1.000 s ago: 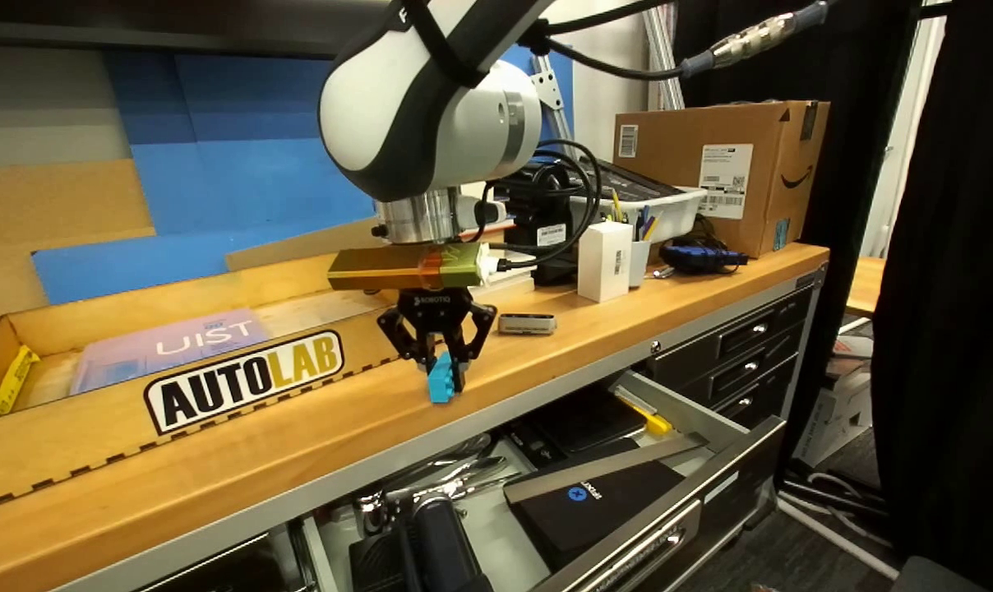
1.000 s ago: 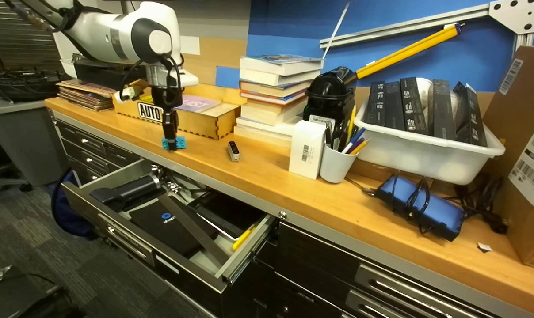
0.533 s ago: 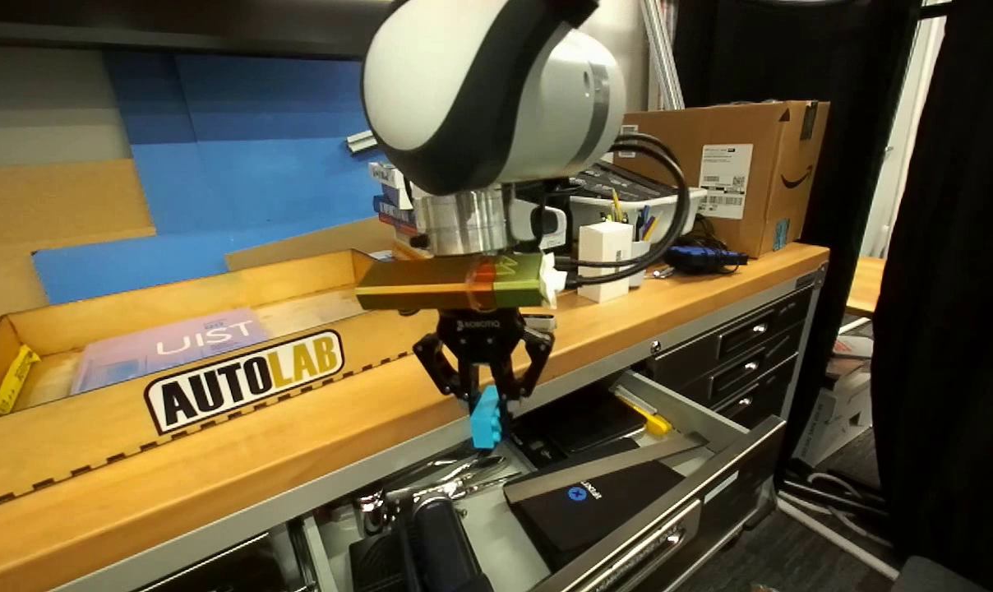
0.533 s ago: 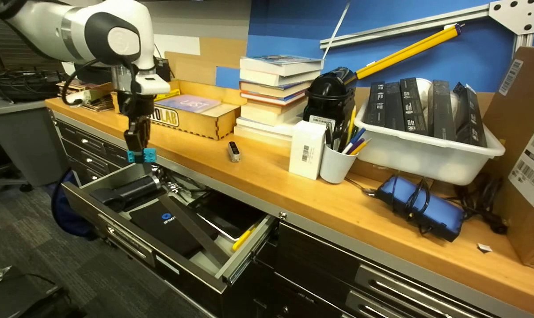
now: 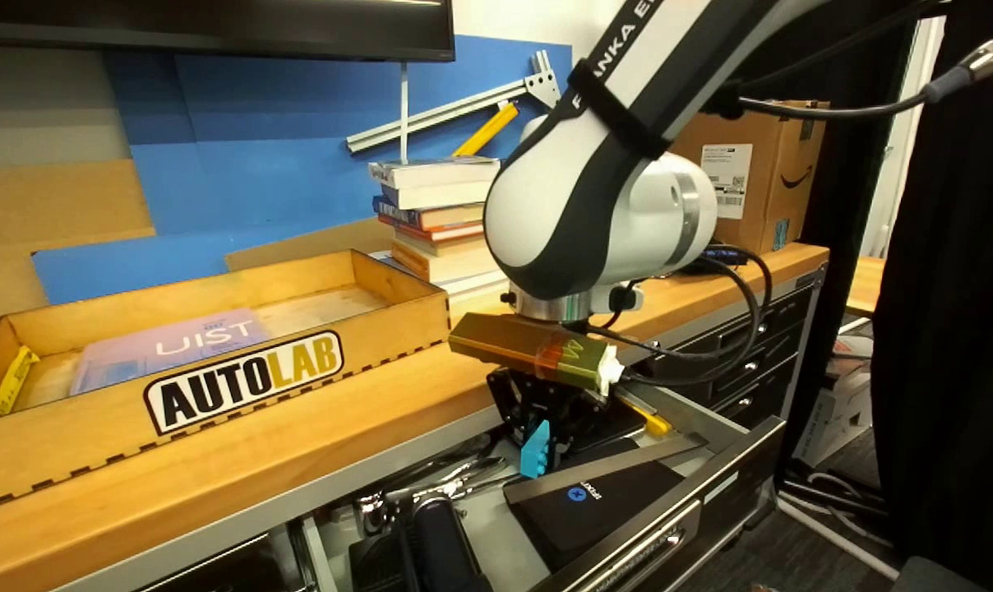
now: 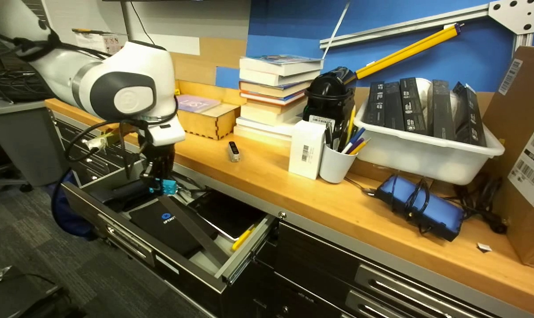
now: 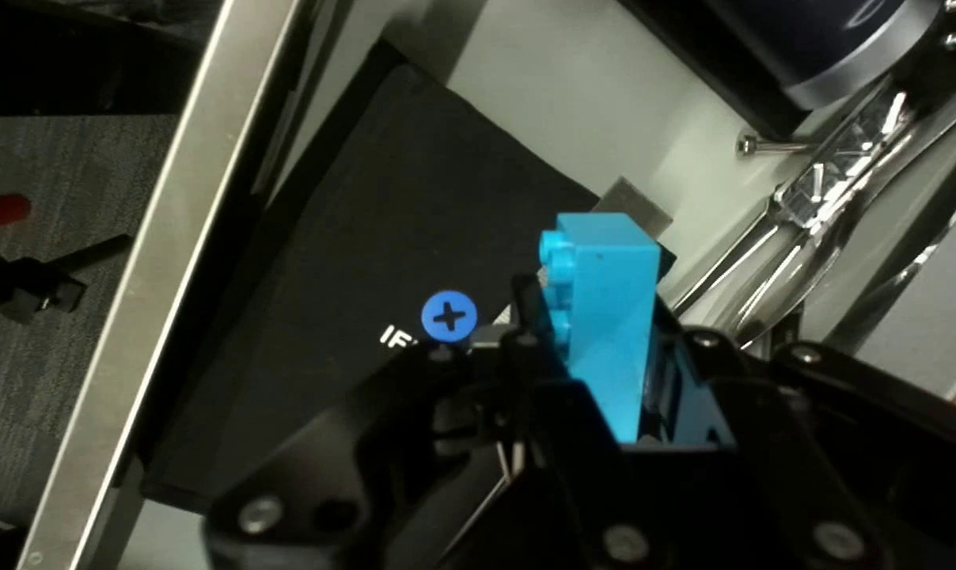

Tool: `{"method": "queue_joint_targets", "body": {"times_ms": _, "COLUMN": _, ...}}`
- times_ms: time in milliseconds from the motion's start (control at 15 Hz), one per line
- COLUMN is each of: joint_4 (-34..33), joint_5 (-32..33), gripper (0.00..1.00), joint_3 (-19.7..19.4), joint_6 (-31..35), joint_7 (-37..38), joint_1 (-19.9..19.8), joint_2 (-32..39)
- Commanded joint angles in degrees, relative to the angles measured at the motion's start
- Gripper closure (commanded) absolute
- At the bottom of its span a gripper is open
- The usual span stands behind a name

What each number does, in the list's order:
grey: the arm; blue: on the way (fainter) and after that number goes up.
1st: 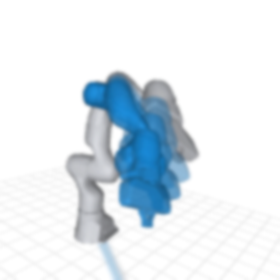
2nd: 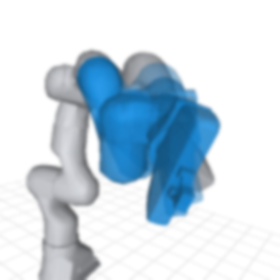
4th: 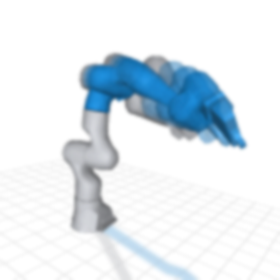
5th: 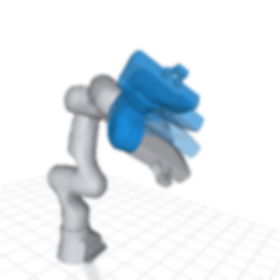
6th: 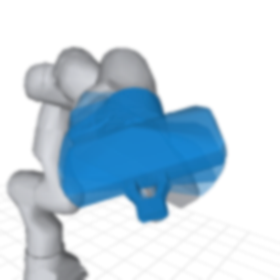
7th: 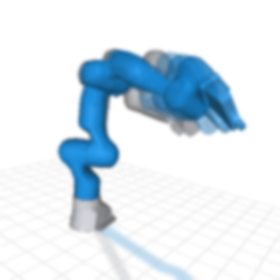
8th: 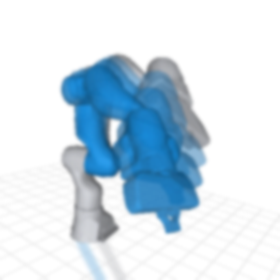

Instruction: Pick up the blue block and put it in the open drawer then close the drawer

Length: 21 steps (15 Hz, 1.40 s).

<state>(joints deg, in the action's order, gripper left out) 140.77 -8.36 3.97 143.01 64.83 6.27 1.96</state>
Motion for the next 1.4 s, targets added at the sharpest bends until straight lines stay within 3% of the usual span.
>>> {"method": "queue_joint_targets", "body": {"times_ms": 0, "joint_4": 3.08, "joint_5": -4.45, "gripper": 0.47, "joint_3": 0.86, "joint_6": 2.39, "joint_7": -2.21, "joint_1": -0.1, "joint_2": -2.72}}
{"method": "queue_joint_targets", "body": {"times_ms": 400, "joint_4": 12.78, "joint_5": -2.83, "gripper": 0.02, "joint_3": 5.27, "joint_6": -2.99, "joint_7": 2.54, "joint_1": 2.2, "joint_2": -16.84}}
{"method": "queue_joint_targets", "body": {"times_ms": 667, "joint_4": 12.01, "joint_5": -13.63, "gripper": 0.0, "joint_3": 4.18, "joint_6": -12.13, "joint_7": -11.43, "joint_1": 4.96, "joint_2": -14.52}}
{"method": "queue_joint_targets", "body": {"times_ms": 867, "joint_4": 9.73, "joint_5": -19.15, "gripper": 0.0, "joint_3": 3.37, "joint_6": -12.12, "joint_7": -23.92, "joint_1": 4.58, "joint_2": -6.81}}
{"method": "queue_joint_targets", "body": {"times_ms": 1133, "joint_4": 6.08, "joint_5": -22.51, "gripper": 0.0, "joint_3": 2.83, "joint_6": -15.5, "joint_7": -37.9, "joint_1": 2.89, "joint_2": 2.51}}
{"method": "queue_joint_targets", "body": {"times_ms": 1333, "joint_4": 2.52, "joint_5": -22.24, "gripper": 0.0, "joint_3": 2.66, "joint_6": -20.53, "joint_7": -42.76, "joint_1": 1.58, "joint_2": 7.38}}
